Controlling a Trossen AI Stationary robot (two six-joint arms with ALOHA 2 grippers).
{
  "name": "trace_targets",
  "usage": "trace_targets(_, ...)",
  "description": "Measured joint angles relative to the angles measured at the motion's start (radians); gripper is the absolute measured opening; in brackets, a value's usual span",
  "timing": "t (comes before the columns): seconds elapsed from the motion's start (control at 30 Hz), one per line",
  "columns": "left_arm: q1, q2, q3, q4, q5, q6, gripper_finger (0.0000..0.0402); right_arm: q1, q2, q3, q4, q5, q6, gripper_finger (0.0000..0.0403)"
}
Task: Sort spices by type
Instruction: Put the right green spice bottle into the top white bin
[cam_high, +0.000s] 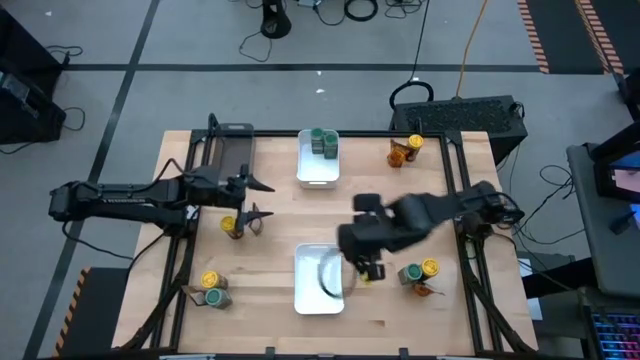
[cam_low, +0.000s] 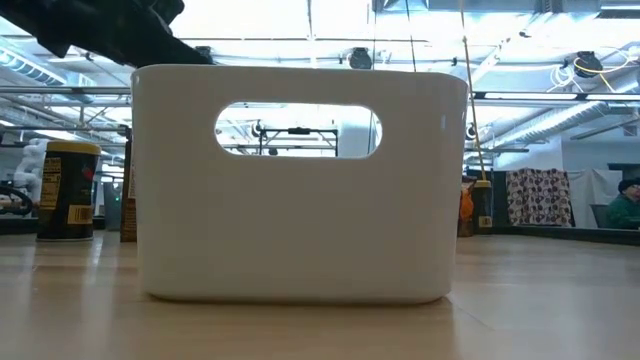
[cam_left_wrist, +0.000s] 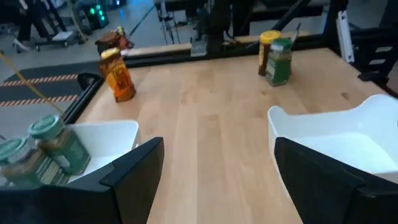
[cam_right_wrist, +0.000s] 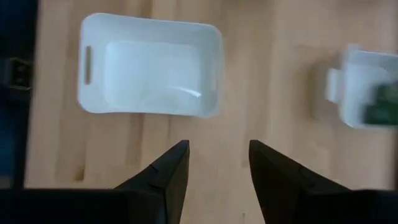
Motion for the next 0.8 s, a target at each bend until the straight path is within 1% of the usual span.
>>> trace_targets(0.1, -0.013, 0.0, 0.0, 0.026, 0.004, 0.002, 0.0311, 0.074, -0.08, -0.117, 0.003, 0.11, 0.151, 0.0148)
trace_targets(0.2, -0.024, 0.0, 0.0, 0.046, 0.006, 0.001, 0.0311, 0.136, -0.167, -0.29, 0.063, 0.176, 0.309, 0.0148)
trace_targets(0.37, -0.042, 0.0, 0.0, 0.037, 0.007, -0.026, 0.0311, 0.195, -0.295, -0.624, 0.248, 0.162, 0.541, 0.0151)
trace_targets(0.43, -0.05, 0.003, 0.0, 0.033, 0.007, -0.025, 0.0311, 0.202, -0.326, -0.723, 0.291, 0.125, 0.579, 0.0158)
trace_targets(0.53, -0.053, 0.005, 0.0, 0.059, 0.007, -0.018, 0.0311, 0.201, -0.345, -0.819, 0.304, 0.008, 0.63, 0.0172)
trace_targets(0.67, -0.053, 0.005, 0.0, 0.086, 0.007, -0.023, 0.0311, 0.189, -0.35, -0.859, 0.261, -0.131, 0.667, 0.0198)
trace_targets(0.8, -0.06, 0.026, -0.005, 0.062, 0.012, -0.057, 0.0311, 0.166, -0.351, -0.859, 0.255, -0.17, 0.587, 0.0236)
